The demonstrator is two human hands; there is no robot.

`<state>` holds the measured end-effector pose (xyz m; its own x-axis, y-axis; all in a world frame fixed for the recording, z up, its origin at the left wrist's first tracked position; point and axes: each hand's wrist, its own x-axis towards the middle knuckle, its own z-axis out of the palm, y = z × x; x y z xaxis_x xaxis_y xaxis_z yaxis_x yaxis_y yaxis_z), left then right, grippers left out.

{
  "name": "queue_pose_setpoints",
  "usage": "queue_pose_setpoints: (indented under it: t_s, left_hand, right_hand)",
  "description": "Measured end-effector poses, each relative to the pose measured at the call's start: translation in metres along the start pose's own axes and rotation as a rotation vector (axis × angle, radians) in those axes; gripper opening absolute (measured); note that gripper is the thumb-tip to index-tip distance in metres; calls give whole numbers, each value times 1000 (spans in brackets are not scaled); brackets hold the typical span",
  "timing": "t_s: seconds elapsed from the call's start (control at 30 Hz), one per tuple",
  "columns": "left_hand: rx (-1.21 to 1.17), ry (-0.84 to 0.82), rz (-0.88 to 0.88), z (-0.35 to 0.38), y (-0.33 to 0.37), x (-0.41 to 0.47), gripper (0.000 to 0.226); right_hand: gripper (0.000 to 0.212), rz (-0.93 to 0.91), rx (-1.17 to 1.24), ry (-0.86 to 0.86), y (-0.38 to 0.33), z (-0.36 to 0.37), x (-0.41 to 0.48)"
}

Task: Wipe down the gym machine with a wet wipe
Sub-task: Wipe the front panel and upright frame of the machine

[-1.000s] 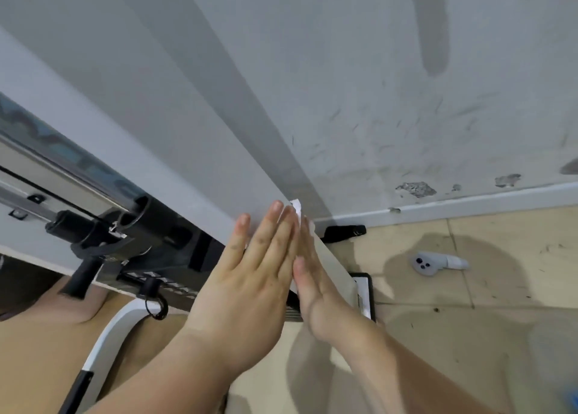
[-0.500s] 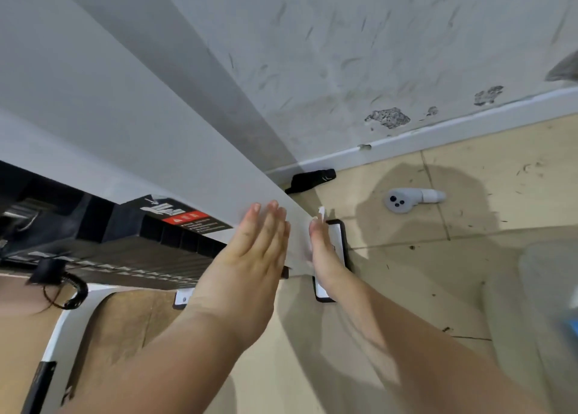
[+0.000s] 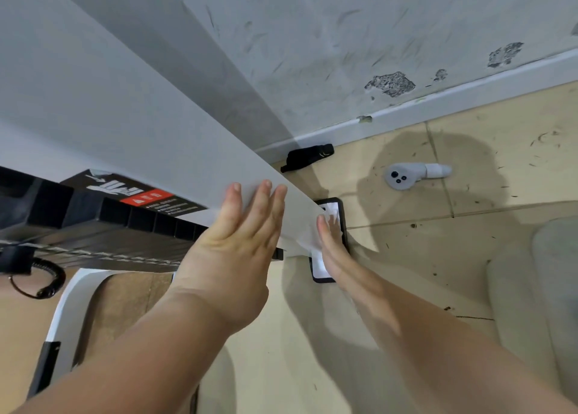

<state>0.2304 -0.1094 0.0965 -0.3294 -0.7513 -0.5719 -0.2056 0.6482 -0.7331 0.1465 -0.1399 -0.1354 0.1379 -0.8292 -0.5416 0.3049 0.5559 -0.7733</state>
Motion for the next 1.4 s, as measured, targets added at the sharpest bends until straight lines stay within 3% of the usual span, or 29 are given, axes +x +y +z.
queue_pose_setpoints:
  t_s: [0.13, 0.23, 0.37, 0.5, 0.6, 0.7, 0.8, 1.03, 1.13, 1.27, 1.4]
  left_hand:
    - [-59, 178, 31, -1, -9, -6, 77]
    - [-165, 462, -105, 8, -12, -24, 68]
    - [-246, 631, -289, -6, -17, -60, 67]
    - [-388, 665, -498, -21, -37, -86, 80]
    - [-485, 710, -686, -35, -56, -107, 78]
    - [-650, 747, -821, -49, -79, -127, 84]
    - [-793, 819, -872, -60, -105, -145, 87]
    - [-965, 959, -942, -84, -162, -194, 92]
    - [-1044, 933, -909, -98, -189, -216, 83]
    - [-1152, 891, -801, -110, -209, -234, 89]
    - [-1216, 904, -801, -110, -206, -236, 88]
  right_hand:
    - [85, -196, -114, -21, -5, 21, -30]
    - [80, -296, -165, -55, -9, 35, -51]
    - [89, -453, -208, -89, -39, 49, -77]
    - [86, -669, -348, -163, -102, 62, -105]
    - [80, -824, -391, -251, -153, 74, -131]
    - [101, -960, -469, -325, -201, 84, -157]
    - [100, -1144, -580, -356, -242, 98, -182]
    - [106, -1191, -663, -454, -336, 125, -249]
    - [111, -1283, -780, -437, -386, 145, -282]
    - [106, -1524, -1024, -338, -465, 171, -317]
    - [100, -1958, -1477, -24, -536, 189, -342]
